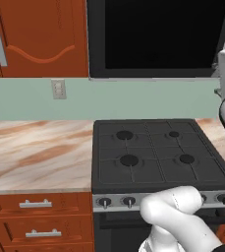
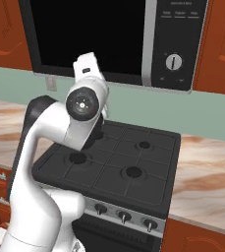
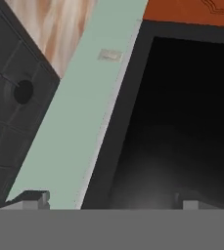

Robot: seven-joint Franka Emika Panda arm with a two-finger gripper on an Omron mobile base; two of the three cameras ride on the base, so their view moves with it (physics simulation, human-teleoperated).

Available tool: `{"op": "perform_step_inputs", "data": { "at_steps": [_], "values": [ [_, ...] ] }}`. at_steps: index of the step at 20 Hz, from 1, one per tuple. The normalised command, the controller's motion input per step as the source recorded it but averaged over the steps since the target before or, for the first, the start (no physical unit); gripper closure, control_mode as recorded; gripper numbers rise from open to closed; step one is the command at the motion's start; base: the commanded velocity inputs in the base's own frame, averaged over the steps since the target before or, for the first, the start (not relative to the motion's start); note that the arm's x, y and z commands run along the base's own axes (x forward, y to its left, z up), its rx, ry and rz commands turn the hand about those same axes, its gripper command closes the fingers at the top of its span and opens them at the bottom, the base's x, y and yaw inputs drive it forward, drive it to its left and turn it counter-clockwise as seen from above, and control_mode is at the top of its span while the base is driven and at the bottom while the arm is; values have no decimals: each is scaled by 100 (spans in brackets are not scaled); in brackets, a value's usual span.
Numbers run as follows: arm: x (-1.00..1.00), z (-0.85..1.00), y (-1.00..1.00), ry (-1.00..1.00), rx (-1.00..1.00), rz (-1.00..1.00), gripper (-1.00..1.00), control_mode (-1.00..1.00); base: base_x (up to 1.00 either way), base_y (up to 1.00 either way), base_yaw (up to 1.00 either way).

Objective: Transport the steak from the fridge to the microwave and turn on the microwave.

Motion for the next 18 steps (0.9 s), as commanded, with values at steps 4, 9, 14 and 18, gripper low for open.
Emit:
{"op": "perform_step_inputs", "data": {
  "at_steps": [4,9,14,18],
  "values": [
    [7,-22,-87,24,14,-4,-100,-100,0,0,0],
    [0,-10,-86,4,14,-1,-100,-100,0,0,0],
    [0,-9,-71,0,9,0,-100,-100,0,0,0],
    [29,-19,-29,0,0,0,100,-100,0,0,0]
  ]
}}
